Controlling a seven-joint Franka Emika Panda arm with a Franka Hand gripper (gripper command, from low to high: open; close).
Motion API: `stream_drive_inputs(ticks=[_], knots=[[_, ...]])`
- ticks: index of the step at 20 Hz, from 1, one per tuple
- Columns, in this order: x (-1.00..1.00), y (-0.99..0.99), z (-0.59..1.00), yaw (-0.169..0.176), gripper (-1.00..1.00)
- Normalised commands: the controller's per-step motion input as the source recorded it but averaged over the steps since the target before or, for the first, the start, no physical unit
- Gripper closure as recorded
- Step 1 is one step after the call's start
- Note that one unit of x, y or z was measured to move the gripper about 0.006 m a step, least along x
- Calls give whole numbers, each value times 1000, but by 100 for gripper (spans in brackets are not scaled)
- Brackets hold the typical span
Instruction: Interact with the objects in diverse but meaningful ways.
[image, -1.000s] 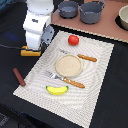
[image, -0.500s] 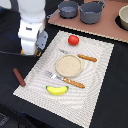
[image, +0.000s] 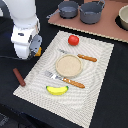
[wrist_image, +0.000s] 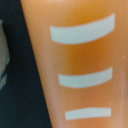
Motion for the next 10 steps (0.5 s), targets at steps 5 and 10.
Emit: stream_drive_inputs(ticks=[5,10], knots=[[-313,-123,-233,53,100],[-270,-101,-41,51,100]])
